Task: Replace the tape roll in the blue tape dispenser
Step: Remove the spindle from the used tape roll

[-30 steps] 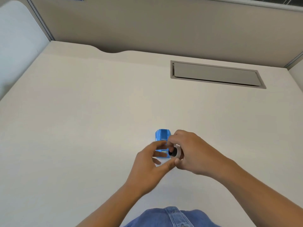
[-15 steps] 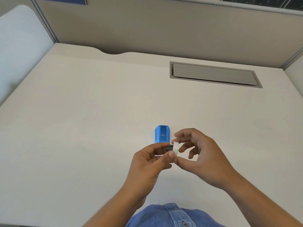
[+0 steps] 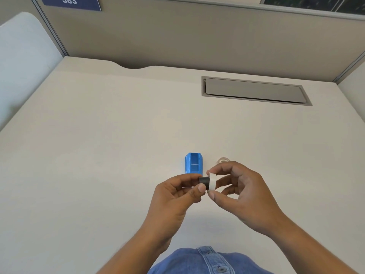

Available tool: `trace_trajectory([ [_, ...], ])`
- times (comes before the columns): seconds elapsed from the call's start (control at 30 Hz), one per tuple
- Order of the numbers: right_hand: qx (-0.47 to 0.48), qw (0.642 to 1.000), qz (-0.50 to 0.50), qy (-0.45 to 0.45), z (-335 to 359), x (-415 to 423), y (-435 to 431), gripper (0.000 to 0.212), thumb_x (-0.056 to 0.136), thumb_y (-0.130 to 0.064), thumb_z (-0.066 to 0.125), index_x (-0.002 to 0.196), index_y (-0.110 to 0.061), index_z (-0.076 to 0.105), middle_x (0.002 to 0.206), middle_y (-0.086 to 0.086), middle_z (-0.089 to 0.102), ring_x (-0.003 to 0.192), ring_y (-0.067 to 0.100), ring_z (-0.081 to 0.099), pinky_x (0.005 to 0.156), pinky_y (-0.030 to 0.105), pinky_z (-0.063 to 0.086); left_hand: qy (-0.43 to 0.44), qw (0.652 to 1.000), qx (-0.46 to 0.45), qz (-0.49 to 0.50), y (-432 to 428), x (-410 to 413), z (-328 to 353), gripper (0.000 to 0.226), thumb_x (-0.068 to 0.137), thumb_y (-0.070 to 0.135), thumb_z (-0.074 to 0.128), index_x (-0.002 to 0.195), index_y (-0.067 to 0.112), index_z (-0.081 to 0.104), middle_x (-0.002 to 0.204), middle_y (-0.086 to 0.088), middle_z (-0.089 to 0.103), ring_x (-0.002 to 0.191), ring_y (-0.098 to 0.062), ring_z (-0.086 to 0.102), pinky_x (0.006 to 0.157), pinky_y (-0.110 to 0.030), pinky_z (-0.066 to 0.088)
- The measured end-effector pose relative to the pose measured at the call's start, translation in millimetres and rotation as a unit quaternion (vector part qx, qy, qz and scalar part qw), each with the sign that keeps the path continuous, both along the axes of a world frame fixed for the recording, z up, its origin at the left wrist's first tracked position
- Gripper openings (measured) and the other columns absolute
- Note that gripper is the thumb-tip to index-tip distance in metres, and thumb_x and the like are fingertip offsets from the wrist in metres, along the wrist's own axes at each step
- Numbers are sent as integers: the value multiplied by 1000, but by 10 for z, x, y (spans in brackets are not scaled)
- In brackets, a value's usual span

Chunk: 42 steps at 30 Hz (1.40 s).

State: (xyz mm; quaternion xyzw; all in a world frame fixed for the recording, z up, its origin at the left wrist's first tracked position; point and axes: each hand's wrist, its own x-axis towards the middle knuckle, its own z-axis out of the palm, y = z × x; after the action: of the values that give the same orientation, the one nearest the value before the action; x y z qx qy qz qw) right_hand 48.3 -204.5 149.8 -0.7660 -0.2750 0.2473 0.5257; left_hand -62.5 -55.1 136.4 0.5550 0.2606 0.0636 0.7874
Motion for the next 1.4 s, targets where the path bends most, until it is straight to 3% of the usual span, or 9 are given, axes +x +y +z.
trace_trajectory([
  [0.23, -26, 999, -24, -34, -164, 122, -20, 37, 70, -25, 78, 104, -38, 68, 104, -15, 69, 87, 13, 65, 63, 19, 51, 27, 999, -5, 20, 20, 44, -70, 22, 76, 23, 79, 98, 25, 78, 98, -2, 79, 94, -24, 70, 88, -35, 57],
  [0.33, -63, 995, -57, -59, -352, 213, -52, 38, 70, -25, 80, 104, -38, 68, 105, -23, 67, 86, 6, 65, 61, 14, 48, 43, 999, -5, 27, 26, 64, -102, 18, 81, 16, 77, 98, 22, 78, 95, -2, 80, 90, -18, 71, 90, -37, 56],
  [0.43, -117, 985, -87, -93, -599, 325, -75, 38, 69, -24, 81, 104, -35, 68, 101, -20, 67, 85, 2, 63, 62, 11, 47, 61, 998, -6, 35, 28, 90, -125, 20, 79, 16, 78, 99, 20, 78, 93, -2, 80, 88, -16, 71, 92, -39, 56],
  [0.57, -197, 968, -86, -128, -906, 451, -91, 44, 69, -22, 84, 109, -27, 66, 99, -11, 63, 79, 5, 63, 65, 14, 44, 69, 997, -8, 33, 23, 120, -150, 21, 80, 13, 78, 100, 17, 77, 94, -2, 80, 85, -14, 72, 93, -40, 56],
  [0.77, -223, 962, -111, -116, -1108, 541, -86, 48, 70, -25, 81, 114, -21, 62, 97, -10, 63, 79, 10, 62, 76, 30, 53, 82, 996, -3, 21, 18, 124, -175, 17, 81, 14, 77, 97, 21, 78, 93, -1, 80, 89, -15, 72, 93, -40, 55],
  [1.0, -248, 958, -98, -107, -1152, 570, -96, 42, 70, -26, 79, 108, -24, 62, 97, -13, 66, 81, 9, 63, 76, 31, 55, 91, 996, 2, 18, 16, 152, -178, 18, 82, 11, 76, 94, 24, 79, 93, 0, 80, 89, -13, 73, 91, -39, 56],
  [1.23, -257, 946, -121, -158, -1074, 601, -90, 47, 69, -47, 80, 107, -29, 58, 99, -16, 57, 81, 9, 56, 71, 28, 49, 88, 996, 5, 7, 16, 167, -150, 20, 81, 14, 77, 94, 28, 78, 93, 0, 80, 91, -19, 72, 94, -40, 55],
  [1.4, -267, 939, -118, -184, -1042, 786, 9, 33, 80, -30, 71, 111, -28, 58, 114, -8, 57, 94, 17, 60, 73, 30, 47, 94, 996, -3, 10, 12, 164, -138, 21, 81, 14, 77, 101, 17, 76, 91, -4, 80, 95, -24, 71, 97, -42, 53],
])
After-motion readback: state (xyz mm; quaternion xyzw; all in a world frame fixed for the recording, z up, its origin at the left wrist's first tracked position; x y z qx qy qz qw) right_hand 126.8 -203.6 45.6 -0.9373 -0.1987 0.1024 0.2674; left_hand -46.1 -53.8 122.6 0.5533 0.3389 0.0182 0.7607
